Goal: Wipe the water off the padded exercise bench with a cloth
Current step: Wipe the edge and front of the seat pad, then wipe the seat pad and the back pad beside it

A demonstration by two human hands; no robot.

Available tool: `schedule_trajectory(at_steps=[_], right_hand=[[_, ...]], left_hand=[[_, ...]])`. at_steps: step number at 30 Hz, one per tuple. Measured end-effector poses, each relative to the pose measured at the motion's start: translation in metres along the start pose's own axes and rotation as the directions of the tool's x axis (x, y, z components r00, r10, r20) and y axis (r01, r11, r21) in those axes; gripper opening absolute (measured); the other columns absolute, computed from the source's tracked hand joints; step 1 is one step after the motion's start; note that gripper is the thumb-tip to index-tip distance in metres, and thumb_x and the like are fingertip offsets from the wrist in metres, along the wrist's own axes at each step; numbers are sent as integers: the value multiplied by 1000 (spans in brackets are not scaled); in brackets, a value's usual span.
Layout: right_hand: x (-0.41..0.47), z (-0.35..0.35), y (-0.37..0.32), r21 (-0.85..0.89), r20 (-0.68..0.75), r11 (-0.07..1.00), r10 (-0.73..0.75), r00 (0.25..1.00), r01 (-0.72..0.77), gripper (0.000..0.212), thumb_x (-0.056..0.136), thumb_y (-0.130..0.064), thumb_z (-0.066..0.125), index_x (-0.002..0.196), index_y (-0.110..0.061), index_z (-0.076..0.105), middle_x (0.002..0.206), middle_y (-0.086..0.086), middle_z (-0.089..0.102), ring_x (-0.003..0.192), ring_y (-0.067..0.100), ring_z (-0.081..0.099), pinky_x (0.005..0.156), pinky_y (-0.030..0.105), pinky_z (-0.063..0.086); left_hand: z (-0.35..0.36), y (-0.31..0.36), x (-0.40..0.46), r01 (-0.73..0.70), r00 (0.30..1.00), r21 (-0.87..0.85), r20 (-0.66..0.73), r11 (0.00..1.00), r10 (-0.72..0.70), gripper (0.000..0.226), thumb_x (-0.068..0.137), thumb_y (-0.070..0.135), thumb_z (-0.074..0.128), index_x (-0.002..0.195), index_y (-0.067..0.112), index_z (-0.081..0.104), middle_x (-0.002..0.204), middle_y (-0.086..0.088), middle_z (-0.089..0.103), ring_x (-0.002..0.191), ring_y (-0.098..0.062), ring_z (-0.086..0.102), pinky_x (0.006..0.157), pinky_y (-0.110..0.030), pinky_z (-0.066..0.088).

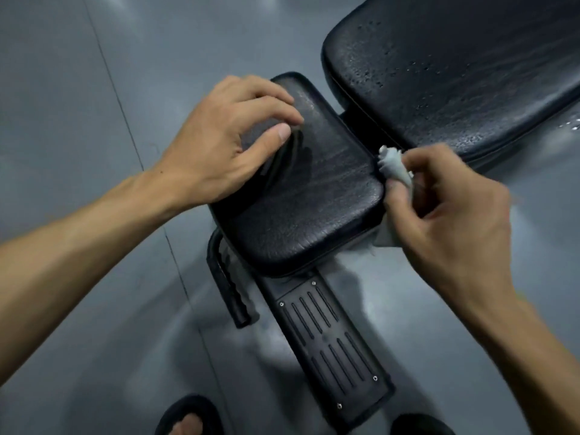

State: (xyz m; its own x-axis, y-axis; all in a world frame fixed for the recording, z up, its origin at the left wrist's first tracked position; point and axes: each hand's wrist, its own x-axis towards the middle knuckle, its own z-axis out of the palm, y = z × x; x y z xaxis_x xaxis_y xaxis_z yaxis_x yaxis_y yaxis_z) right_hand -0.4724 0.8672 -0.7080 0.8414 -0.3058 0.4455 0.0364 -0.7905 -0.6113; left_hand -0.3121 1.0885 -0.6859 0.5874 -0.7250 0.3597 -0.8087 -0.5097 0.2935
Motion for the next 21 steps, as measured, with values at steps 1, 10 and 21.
schedule_trajectory(at_steps=[1,10,21], right_hand=[[1,2,-9,-25,25,1000,-11,1000,11,7,90,-16,66,93,-17,61,64,-15,45,62,16,48,56,29,40],[5,8,-40,-166,220,974,-115,969,153,16,86,-16,68,98,-20,58,73,-8,55,68,27,63,60,31,44],[-11,69,-97,-145,674,758,-395,625,636,11,86,-8,60,94,-13,56,74,-1,50,42,33,45,32,34,40]], left_hand=[[-3,-5,-6,29,1000,-8,-10,1000,-29,26,106,27,53,120,17,72,129,-1,63,120,-17,55,106,-25,36],[4,-38,-69,220,937,-192,-233,957,-262,22,103,22,57,119,15,71,124,2,65,113,-17,59,100,-41,46],[49,-55,-109,364,534,-667,-422,649,-733,20,99,12,57,114,11,70,110,6,62,100,-7,62,85,-19,48]])
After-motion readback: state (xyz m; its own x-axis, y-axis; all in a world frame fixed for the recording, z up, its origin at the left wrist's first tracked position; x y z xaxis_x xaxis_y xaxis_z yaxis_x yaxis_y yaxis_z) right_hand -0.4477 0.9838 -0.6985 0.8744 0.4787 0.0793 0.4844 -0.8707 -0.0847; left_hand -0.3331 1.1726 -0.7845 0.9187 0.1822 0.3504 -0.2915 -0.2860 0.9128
